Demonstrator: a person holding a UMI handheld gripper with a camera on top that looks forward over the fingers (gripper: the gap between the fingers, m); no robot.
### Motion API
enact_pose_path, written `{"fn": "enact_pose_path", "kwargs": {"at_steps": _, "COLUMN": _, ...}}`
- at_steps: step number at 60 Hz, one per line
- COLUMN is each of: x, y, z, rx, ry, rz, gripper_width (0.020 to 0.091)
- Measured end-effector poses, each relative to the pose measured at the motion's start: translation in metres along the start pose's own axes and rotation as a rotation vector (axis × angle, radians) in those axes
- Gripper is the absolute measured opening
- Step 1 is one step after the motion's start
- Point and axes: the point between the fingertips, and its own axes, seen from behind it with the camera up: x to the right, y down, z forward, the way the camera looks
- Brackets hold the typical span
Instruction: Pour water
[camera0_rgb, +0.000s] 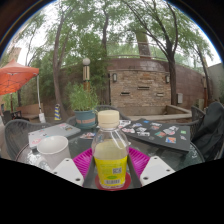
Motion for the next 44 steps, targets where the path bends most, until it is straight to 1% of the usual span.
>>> {"fn": "enact_pose_path", "kwargs": {"at_steps": 3, "x": 0.004, "y": 0.017, "z": -0.004, "rx": -0.069, "ry": 0.019, "rz": 0.005, "gripper_width": 0.0775}}
{"fn": "enact_pose_path", "kwargs": {"at_steps": 4, "x": 0.005, "y": 0.019, "z": -0.009, "rx": -0.074, "ry": 0.021, "rz": 0.009, "gripper_width": 0.0839}}
{"fn": "enact_pose_path", "kwargs": {"at_steps": 5, "x": 0.005, "y": 0.019, "z": -0.012, "rx": -0.078, "ry": 0.025, "rz": 0.012, "gripper_width": 0.0863}}
{"fn": "enact_pose_path", "kwargs": {"at_steps": 8, "x": 0.005, "y": 0.017, "z": -0.026, "rx": -0.074, "ry": 0.032, "rz": 0.011, "gripper_width": 0.0822}}
{"fn": "enact_pose_path", "kwargs": {"at_steps": 15, "x": 0.001, "y": 0.005, "z": -0.076, "rx": -0.039, "ry": 0.022, "rz": -0.008, "gripper_width": 0.0828}}
{"fn": "enact_pose_path", "kwargs": {"at_steps": 25, "x": -0.012, "y": -0.020, "z": -0.179, "rx": 0.010, "ry": 0.000, "rz": -0.034, "gripper_width": 0.0826}}
{"fn": "enact_pose_path", "kwargs": {"at_steps": 35, "x": -0.015, "y": -0.018, "z": -0.271, "rx": 0.038, "ry": 0.002, "rz": -0.019, "gripper_width": 0.0826}}
{"fn": "enact_pose_path", "kwargs": {"at_steps": 44, "x": -0.033, "y": -0.012, "z": -0.333, "rx": 0.057, "ry": -0.064, "rz": 0.011, "gripper_width": 0.0826}}
